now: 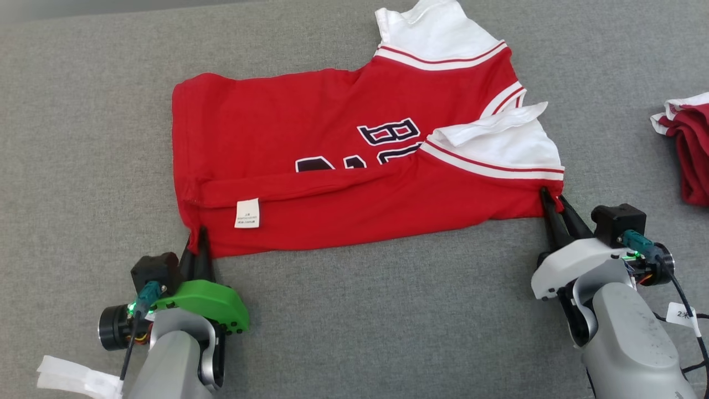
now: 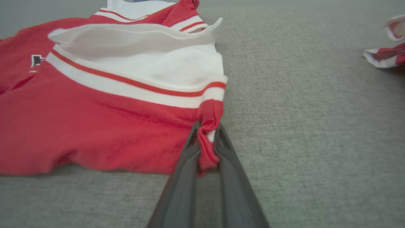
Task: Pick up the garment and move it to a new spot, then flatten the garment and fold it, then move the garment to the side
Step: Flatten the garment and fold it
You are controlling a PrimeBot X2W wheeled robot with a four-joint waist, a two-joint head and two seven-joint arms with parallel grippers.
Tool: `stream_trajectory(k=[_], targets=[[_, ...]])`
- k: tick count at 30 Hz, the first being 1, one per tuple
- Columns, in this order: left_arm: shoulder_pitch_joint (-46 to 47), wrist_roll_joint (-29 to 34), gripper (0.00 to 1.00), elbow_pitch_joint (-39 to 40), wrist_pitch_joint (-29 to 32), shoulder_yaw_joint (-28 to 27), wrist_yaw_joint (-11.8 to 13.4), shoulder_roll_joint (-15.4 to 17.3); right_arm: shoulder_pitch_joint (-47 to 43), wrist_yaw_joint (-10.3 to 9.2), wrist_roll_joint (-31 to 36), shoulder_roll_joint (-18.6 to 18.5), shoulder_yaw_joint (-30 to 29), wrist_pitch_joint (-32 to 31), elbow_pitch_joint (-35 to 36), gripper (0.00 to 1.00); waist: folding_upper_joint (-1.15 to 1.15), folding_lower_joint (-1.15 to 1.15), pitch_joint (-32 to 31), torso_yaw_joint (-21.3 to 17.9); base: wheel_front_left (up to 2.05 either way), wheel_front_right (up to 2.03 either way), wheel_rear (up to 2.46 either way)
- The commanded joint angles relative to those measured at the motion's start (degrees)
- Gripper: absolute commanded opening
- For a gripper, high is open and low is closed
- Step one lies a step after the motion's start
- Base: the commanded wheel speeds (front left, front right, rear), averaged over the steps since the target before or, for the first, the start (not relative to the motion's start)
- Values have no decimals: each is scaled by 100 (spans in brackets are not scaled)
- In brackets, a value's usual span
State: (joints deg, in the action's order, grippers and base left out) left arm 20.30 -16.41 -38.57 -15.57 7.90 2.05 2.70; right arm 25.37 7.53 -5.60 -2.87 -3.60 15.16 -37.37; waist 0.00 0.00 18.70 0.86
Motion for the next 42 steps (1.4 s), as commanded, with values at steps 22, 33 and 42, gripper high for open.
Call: stream_trajectory(k=[22,33,42], targets=[[-1281,-306,0,1032,44,-511,130,51,-469,-15,-1208,-414,430,3,-286,0,0,0,-1471,13,0,0,0],[-2263,-658,100,907,44,-82,317,51,-1608,-10,-1378,-559,751,-6,-287,100,0,0,-1553,-26,0,0,0],[-1484,-360,100,1154,44,-22,333,41,-919,-10,-1031,-590,535,4,29,100,0,0,-1045,84,0,0,0]])
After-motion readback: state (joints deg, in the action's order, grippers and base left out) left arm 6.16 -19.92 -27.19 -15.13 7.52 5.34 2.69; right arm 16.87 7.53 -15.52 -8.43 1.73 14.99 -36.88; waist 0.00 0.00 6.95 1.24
